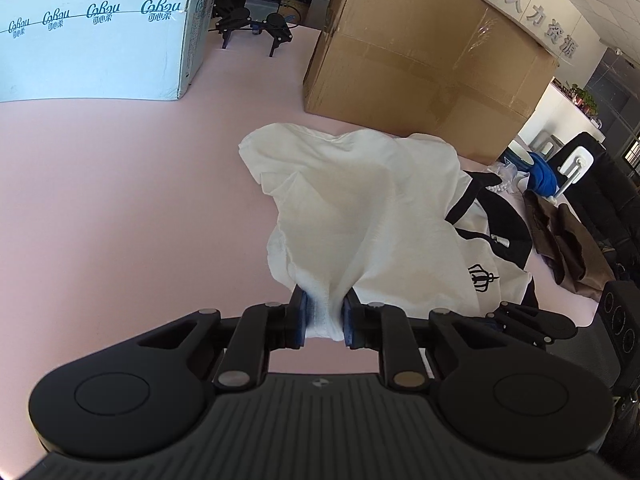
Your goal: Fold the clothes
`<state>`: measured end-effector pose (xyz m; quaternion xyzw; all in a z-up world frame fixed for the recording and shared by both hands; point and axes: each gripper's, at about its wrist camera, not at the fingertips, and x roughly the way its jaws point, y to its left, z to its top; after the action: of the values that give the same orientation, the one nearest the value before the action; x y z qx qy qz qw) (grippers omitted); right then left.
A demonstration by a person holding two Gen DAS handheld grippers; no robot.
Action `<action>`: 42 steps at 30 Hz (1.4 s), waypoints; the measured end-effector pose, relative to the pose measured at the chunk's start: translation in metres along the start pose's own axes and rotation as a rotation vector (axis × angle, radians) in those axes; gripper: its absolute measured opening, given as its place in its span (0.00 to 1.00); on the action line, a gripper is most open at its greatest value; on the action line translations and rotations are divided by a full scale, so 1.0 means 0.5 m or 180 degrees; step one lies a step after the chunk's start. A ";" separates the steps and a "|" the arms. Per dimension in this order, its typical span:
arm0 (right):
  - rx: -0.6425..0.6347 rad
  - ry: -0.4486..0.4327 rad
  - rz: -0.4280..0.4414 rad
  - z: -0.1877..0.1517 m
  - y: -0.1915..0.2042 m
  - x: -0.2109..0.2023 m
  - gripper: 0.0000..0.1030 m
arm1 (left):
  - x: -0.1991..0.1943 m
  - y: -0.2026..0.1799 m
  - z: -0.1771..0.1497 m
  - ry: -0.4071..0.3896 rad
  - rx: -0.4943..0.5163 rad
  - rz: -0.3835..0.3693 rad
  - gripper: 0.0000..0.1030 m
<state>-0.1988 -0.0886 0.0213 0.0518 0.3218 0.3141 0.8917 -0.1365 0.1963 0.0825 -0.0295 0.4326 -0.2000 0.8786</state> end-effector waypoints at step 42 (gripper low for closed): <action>-0.0580 0.0097 -0.0113 -0.022 0.040 0.031 0.87 | 0.335 0.045 0.339 0.0312 -0.0684 0.0000 0.31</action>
<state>-0.2068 -0.0644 0.0101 -0.0401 0.3063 0.3269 0.8931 0.0931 0.1335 0.0577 -0.1138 0.4940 -0.1537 0.8481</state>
